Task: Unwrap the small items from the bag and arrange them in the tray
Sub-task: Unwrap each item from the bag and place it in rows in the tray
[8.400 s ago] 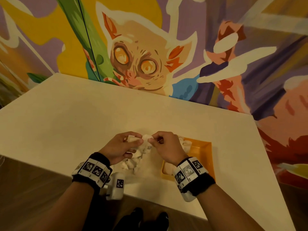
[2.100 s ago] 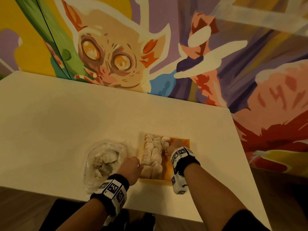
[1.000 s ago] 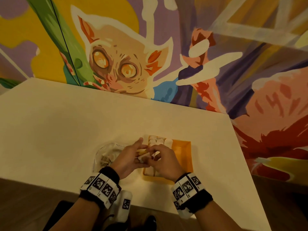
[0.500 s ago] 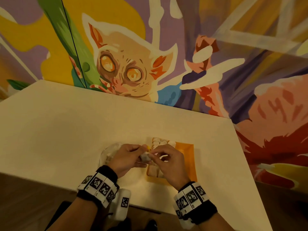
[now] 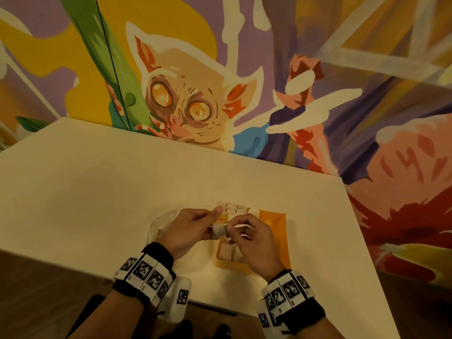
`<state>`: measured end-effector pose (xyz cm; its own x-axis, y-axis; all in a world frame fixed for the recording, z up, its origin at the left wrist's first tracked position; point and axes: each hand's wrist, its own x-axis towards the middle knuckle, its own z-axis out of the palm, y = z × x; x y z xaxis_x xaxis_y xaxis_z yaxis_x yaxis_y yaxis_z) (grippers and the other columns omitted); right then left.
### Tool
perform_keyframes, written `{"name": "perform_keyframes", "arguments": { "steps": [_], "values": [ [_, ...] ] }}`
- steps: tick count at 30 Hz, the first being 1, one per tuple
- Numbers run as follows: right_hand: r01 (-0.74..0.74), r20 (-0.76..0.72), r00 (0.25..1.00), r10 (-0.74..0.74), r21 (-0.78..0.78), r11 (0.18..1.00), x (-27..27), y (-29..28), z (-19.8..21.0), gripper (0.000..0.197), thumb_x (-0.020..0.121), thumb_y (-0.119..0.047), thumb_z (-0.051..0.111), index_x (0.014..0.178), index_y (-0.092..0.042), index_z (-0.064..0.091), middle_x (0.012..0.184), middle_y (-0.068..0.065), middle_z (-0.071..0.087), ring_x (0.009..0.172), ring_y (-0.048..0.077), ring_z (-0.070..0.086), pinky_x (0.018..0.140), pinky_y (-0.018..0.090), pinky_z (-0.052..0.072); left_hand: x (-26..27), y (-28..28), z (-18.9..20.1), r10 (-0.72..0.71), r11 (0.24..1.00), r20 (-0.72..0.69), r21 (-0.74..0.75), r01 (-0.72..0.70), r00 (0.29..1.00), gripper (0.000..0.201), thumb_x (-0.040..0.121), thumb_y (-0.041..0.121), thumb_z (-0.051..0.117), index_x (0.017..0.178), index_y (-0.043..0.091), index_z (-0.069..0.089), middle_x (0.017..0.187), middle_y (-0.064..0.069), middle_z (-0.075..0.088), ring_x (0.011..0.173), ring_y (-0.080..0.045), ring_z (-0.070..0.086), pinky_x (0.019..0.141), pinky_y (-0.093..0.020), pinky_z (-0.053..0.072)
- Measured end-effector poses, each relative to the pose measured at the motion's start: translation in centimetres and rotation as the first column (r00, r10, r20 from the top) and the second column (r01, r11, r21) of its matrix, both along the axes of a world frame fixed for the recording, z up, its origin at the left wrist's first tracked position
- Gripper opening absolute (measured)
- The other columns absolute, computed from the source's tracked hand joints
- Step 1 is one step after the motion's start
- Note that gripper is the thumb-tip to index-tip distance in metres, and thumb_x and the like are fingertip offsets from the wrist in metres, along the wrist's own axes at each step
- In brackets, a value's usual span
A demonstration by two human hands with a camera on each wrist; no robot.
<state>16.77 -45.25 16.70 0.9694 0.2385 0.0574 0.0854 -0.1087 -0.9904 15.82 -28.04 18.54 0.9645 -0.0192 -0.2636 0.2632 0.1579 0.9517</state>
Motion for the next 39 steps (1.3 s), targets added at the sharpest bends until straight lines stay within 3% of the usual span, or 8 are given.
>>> {"name": "perform_keyframes", "arguments": {
  "steps": [4, 12, 16, 22, 26, 31, 35, 39],
  "values": [
    [-0.007, -0.009, 1.0, 0.008, 0.043, 0.999, 0.1, -0.5, 0.3, 0.006, 0.087, -0.008, 0.069, 0.092, -0.009, 0.066, 0.088, -0.004, 0.07, 0.076, 0.021, 0.07, 0.066, 0.025, 0.055, 0.1, 0.7, 0.3, -0.007, 0.995, 0.024, 0.104, 0.004, 1.0, 0.012, 0.085, 0.008, 0.071, 0.093, 0.001, 0.074, 0.086, -0.015, 0.074, 0.078, -0.024, 0.069, 0.073, -0.033, 0.059],
    [-0.071, -0.159, 0.984, 0.087, 0.101, 0.992, 0.0, -0.2, 1.4, 0.039, 0.087, -0.019, 0.071, 0.121, -0.025, 0.053, 0.105, 0.003, 0.071, 0.094, 0.017, 0.069, 0.078, 0.03, 0.058, 1.0, 0.3, 1.9, -0.023, 0.95, 0.156, 0.312, -0.028, 0.987, 0.006, 0.087, 0.013, 0.07, 0.089, 0.012, 0.075, 0.074, -0.001, 0.072, 0.063, -0.006, 0.06, 0.054, -0.02, 0.046],
    [0.038, -0.004, 0.999, -0.038, -0.007, 0.999, 0.8, 0.1, 1.2, 0.024, 0.087, -0.025, 0.07, 0.108, -0.016, 0.065, 0.087, 0.006, 0.07, 0.081, 0.016, 0.067, 0.072, 0.026, 0.055, 1.2, -0.5, 2.5, -0.042, 0.939, 0.246, 0.341, -0.045, 0.968, 0.006, 0.089, 0.008, 0.066, 0.09, 0.006, 0.072, 0.076, 0.006, 0.069, 0.061, 0.007, 0.059, 0.055, -0.006, 0.041],
    [0.076, 0.041, 0.996, -0.075, -0.016, 0.997, 1.1, -0.2, 1.2, 0.004, 0.086, -0.018, 0.072, 0.084, -0.015, 0.073, 0.074, -0.001, 0.07, 0.069, 0.009, 0.064, 0.067, 0.026, 0.052, 0.8, -0.6, 2.7, -0.04, 0.967, 0.241, 0.255, -0.023, 0.97, 0.008, 0.089, 0.018, 0.067, 0.088, 0.01, 0.07, 0.078, 0.002, 0.07, 0.069, -0.004, 0.061, 0.061, -0.02, 0.047],
    [0.086, 0.064, 0.995, -0.082, -0.063, 0.994, 1.6, -0.9, 0.8, 0.002, 0.085, -0.009, 0.071, 0.086, -0.008, 0.073, 0.072, 0.002, 0.068, 0.067, 0.011, 0.063, 0.065, 0.022, 0.049, 1.0, -0.6, 3.2, -0.031, 0.985, 0.193, 0.172, -0.003, 0.981, 0.027, 0.083, 0.036, 0.07, 0.087, 0.009, 0.072, 0.087, -0.01, 0.072, 0.072, -0.017, 0.064, 0.064, -0.033, 0.05],
    [0.056, 0.085, 0.995, -0.051, -0.058, 0.997, 1.8, -1.2, 1.1, 0.011, 0.088, -0.007, 0.067, 0.096, -0.012, 0.074, 0.09, 0.004, 0.074, 0.082, 0.022, 0.069, 0.067, 0.025, 0.052, 1.5, -0.7, 3.2, -0.075, 0.955, 0.249, 0.297, -0.003, 0.966, 0.014, 0.079, 0.009, 0.078, 0.091, 0.006, 0.07, 0.074, -0.004, 0.072, 0.066, -0.007, 0.065, 0.061, -0.016, 0.049],
    [-0.074, 0.008, 0.997, 0.074, -0.024, 0.997, 1.4, -1.5, 1.7, 0.029, 0.089, 0.0, 0.062, 0.106, -0.023, 0.066, 0.098, -0.009, 0.072, 0.082, 0.006, 0.067, 0.069, 0.019, 0.05, 1.7, -0.8, 3.3, -0.074, 0.92, 0.361, 0.385, -0.076, 0.93, 0.008, 0.081, 0.009, 0.076, 0.087, 0.011, 0.072, 0.082, 0.001, 0.072, 0.074, -0.004, 0.065, 0.069, -0.014, 0.049],
    [-0.05, 0.049, 0.997, 0.052, -0.045, 0.998, 1.6, -1.5, 2.2, 0.015, 0.09, -0.016, 0.066, 0.105, -0.018, 0.069, 0.095, -0.006, 0.073, 0.09, 0.01, 0.068, 0.078, 0.02, 0.052, 1.5, -1.1, 3.3, -0.126, 0.877, 0.418, 0.471, -0.096, 0.9, 0.011, 0.081, 0.011, 0.076, 0.083, 0.02, 0.071, 0.076, 0.013, 0.068, 0.067, 0.002, 0.058, 0.062, -0.01, 0.043]
  ]
}}
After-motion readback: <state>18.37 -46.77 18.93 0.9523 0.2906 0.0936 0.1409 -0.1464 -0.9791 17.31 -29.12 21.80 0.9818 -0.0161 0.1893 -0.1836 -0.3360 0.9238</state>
